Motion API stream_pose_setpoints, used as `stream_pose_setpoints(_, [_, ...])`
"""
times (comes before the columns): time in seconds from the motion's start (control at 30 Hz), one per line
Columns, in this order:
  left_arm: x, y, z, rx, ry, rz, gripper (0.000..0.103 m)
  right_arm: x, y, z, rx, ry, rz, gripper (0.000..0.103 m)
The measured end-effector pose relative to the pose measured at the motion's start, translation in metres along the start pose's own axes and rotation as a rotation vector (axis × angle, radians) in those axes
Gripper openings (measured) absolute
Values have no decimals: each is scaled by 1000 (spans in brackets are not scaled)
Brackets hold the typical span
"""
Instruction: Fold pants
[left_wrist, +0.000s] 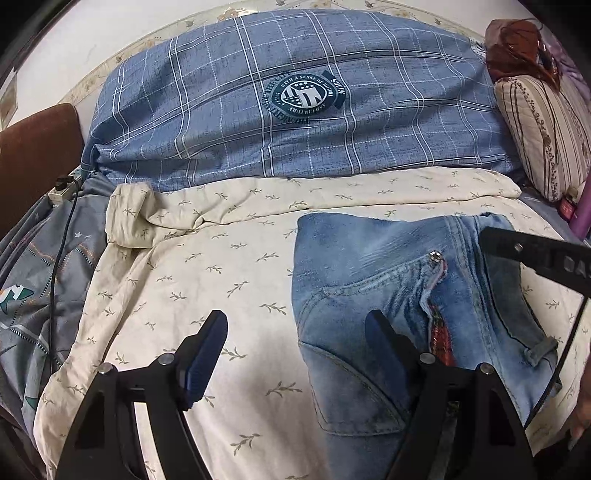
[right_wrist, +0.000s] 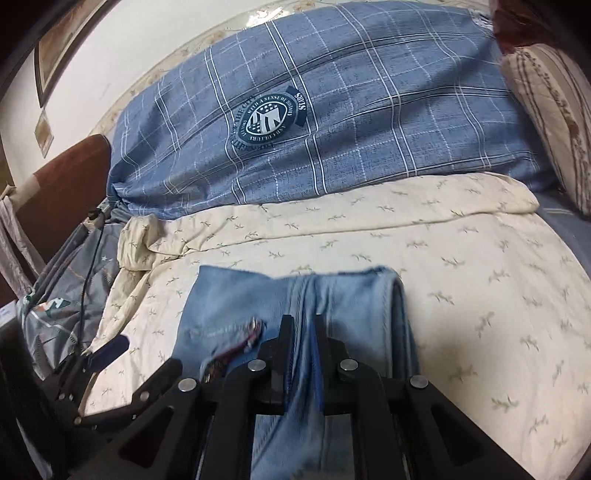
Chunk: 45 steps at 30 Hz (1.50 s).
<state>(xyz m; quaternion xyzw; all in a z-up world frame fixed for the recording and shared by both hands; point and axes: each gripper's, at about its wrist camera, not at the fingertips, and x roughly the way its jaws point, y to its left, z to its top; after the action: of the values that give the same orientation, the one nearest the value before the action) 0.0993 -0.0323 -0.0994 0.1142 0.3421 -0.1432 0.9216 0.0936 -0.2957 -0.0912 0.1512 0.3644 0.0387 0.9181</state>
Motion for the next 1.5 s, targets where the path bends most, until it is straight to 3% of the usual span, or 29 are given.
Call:
stream_pose_setpoints(0.13, [8,2,-2,-4,26,2,78,27,-13,4,48,58,-32,11])
stream_pose_setpoints(0.23, [20,0,-7,-1,64,-2,79,45,-24,-2,100,103,3,11])
stream_pose_setpoints(0.3, [23,0,-8,0,62,5,83,44,-22,-2,85,105,3,11])
stream_pose_setpoints(0.67, [16,32,-4,-118,78,-14,83,19,-14,-23,43,135,67,12])
stream_pose_setpoints(0.87, [30,57,-9,-211,149,-29,83,25,-10,-32,0,195,61,13])
stream_pose_setpoints(1.07, [32,41,-11,-149,153,-18,83,31,-25,-33,97,220,122,13])
stream_pose_setpoints(1.5, [34,31,-13,-92,130,35,83,30,-26,-34,90,224,142,13])
